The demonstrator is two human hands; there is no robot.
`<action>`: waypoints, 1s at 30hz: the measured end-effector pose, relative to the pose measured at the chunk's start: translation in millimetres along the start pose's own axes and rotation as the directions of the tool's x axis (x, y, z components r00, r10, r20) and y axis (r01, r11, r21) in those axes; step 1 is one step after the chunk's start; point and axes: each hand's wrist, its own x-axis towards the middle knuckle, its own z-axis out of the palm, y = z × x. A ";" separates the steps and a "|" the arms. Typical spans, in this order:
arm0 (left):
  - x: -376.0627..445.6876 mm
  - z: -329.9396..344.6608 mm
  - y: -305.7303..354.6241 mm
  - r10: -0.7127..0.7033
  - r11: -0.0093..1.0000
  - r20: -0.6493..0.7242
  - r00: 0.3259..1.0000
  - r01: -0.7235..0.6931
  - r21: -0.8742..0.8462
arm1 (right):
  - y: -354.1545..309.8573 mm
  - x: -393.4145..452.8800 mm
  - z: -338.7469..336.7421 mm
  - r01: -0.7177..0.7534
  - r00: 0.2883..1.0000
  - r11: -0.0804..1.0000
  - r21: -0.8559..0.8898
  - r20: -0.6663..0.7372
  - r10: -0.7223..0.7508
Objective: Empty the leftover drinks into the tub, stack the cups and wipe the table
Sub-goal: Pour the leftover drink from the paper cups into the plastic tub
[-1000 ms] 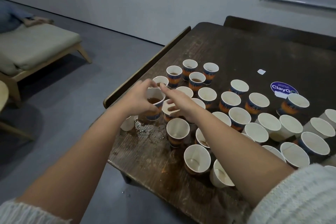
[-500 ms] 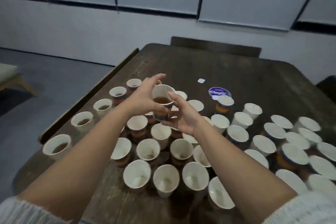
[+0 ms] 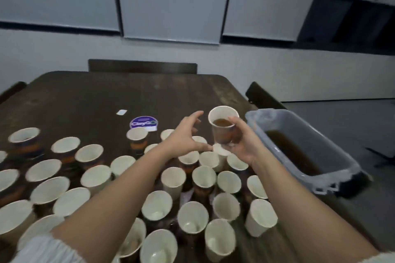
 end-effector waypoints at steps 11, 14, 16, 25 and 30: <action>101.2 183.2 49.2 0.053 0.995 0.225 0.973 -0.070 0.070 | -57.4 19.3 -208.6 0.114 0.883 0.982 -0.152 -0.437 -0.171; 117.5 208.4 55.5 0.049 0.978 0.201 0.978 -0.089 0.190 | -55.9 21.5 -234.1 0.102 0.855 0.971 -0.214 -0.480 -0.196; 124.7 218.5 54.2 0.014 0.935 0.161 0.987 -0.070 0.347 | -54.0 23.9 -243.2 0.098 0.836 0.959 -0.265 -0.501 -0.223; 124.7 237.6 34.3 -0.015 0.908 0.084 0.996 -0.021 0.419 | -46.4 35.8 -257.8 0.130 0.783 0.880 -0.456 -0.497 -0.373; 122.8 240.7 30.7 -0.003 0.918 0.067 0.998 -0.024 0.396 | -41.1 37.7 -261.3 0.137 0.752 0.859 -0.494 -0.512 -0.415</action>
